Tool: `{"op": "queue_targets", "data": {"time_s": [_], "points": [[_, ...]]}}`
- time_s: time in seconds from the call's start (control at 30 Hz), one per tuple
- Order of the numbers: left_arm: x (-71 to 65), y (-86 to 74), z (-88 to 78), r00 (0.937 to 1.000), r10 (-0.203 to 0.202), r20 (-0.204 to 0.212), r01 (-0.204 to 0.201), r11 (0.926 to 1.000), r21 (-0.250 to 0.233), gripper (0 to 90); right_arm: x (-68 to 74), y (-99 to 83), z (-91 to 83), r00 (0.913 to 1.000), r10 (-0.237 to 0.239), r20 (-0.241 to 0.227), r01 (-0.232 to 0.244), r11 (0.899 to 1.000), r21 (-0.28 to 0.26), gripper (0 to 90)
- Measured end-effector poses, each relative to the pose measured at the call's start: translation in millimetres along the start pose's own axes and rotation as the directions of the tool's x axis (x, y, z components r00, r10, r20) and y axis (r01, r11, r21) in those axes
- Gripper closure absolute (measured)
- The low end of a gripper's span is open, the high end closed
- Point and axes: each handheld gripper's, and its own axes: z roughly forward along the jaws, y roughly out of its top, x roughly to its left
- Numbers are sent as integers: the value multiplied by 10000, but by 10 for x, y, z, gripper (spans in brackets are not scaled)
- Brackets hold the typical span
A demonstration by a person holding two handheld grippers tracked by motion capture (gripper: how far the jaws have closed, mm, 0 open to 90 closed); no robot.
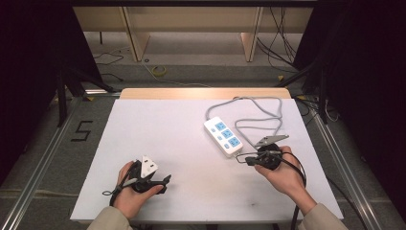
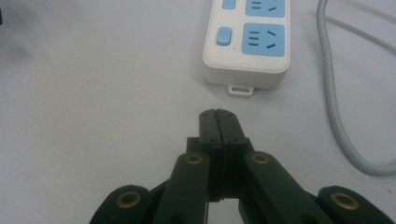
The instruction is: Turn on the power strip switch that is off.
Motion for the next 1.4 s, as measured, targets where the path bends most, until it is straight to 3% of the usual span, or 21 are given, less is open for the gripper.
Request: {"op": "queue_targets", "data": {"time_s": [1.4], "points": [[-3,-2,4,10000,3,21,-3,10000,48,201,-36,316,6,9998,-198,17,196,9970,754,900]]}}
